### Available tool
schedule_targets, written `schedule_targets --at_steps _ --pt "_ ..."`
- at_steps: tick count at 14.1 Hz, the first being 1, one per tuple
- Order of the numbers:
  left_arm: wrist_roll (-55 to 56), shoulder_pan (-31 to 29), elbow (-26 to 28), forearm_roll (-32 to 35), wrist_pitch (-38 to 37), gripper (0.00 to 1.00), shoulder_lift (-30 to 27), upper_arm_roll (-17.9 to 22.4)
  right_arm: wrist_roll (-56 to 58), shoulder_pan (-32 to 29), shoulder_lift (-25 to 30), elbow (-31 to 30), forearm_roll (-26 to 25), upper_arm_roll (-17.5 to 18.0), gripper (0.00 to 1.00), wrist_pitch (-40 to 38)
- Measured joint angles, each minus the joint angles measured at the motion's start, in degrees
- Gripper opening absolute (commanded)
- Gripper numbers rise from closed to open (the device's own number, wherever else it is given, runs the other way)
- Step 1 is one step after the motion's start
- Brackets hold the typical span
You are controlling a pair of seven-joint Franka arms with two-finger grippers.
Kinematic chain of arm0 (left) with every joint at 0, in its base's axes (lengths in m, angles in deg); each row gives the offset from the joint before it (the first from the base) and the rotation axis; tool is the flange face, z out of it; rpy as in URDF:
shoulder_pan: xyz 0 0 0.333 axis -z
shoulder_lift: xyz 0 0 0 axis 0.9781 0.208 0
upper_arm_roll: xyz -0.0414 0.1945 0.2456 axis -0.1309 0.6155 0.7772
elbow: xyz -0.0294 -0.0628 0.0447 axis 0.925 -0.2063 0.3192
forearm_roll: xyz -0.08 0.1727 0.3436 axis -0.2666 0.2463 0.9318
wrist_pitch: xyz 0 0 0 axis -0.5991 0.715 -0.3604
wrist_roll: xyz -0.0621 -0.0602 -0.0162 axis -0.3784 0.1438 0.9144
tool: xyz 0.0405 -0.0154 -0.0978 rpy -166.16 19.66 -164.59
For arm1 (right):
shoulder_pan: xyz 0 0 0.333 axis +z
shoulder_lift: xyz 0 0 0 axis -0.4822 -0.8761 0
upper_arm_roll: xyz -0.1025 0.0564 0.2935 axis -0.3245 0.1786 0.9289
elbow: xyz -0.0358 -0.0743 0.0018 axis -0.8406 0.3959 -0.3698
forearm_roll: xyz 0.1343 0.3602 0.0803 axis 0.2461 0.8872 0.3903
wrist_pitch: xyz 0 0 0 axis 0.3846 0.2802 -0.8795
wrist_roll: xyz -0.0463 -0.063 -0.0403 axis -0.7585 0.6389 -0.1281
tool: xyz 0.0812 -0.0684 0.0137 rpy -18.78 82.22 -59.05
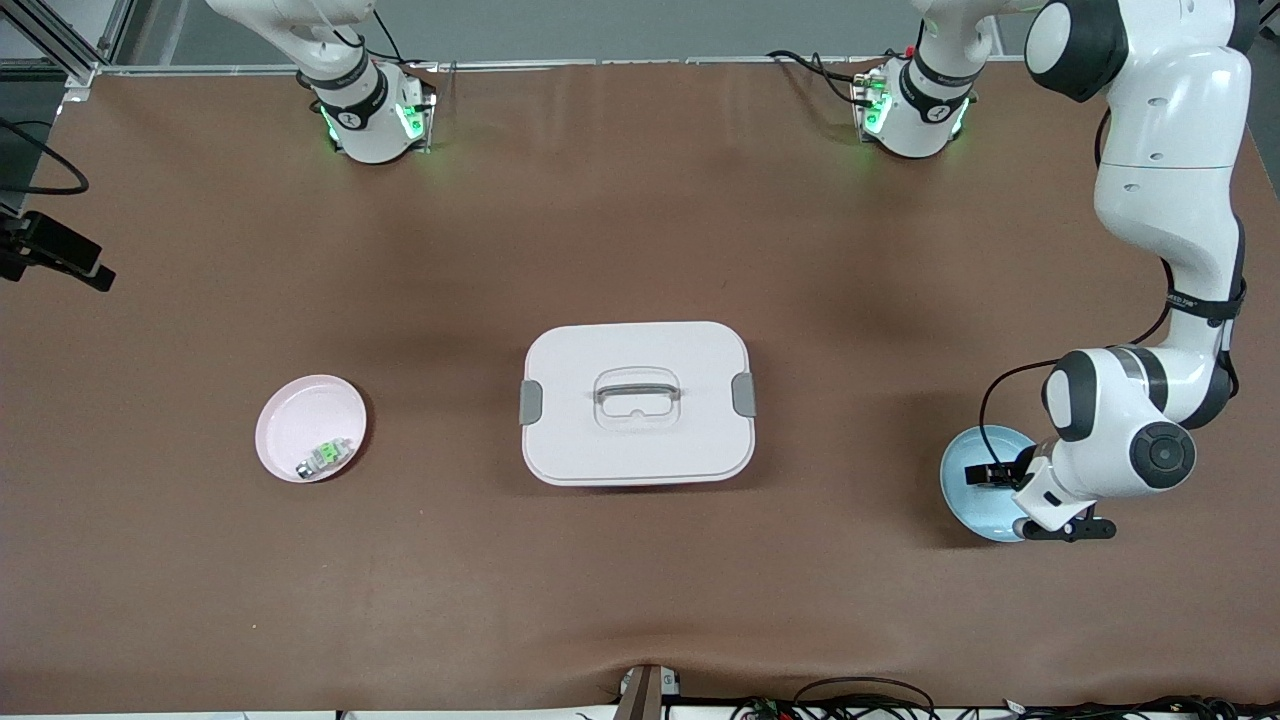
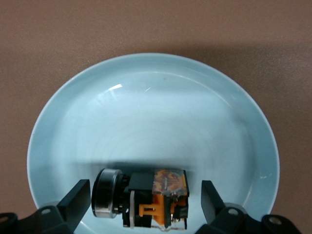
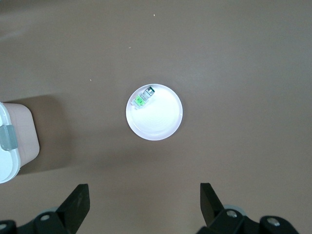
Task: Transfer orange switch to right arm and place
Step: 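Close the left gripper on the orange switch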
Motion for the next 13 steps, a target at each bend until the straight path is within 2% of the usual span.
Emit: schedule_targets --at_steps 1,4,6,9,11,13 --pt "0.0 0.0 0.0 0.0 0.0 1.00 0.0 0.0 0.0 0.0 0.0 0.0 0.0 0.0 1.00 0.0" --pt "0.0 0.0 0.0 0.0 0.0 0.84 0.0 0.0 0.0 0.0 0.0 0.0 0.0 0.0 1.00 0.0" --pt "0.0 0.0 0.0 0.0 0.0 0.69 0.0 0.0 0.0 0.0 0.0 0.0 0.0 0.0 1.00 0.0" --pt "-0.1 0.0 0.0 0.0 0.0 0.42 0.0 0.0 0.0 0.0 0.0 0.0 0.0 0.0 1.00 0.0" --pt "-0.1 0.0 0.0 0.0 0.0 0.35 0.0 0.0 0.0 0.0 0.0 0.0 0.0 0.0 1.00 0.0" --pt "-0.1 0.0 0.0 0.0 0.0 0.35 0.0 0.0 0.0 0.0 0.0 0.0 0.0 0.0 1.00 0.0"
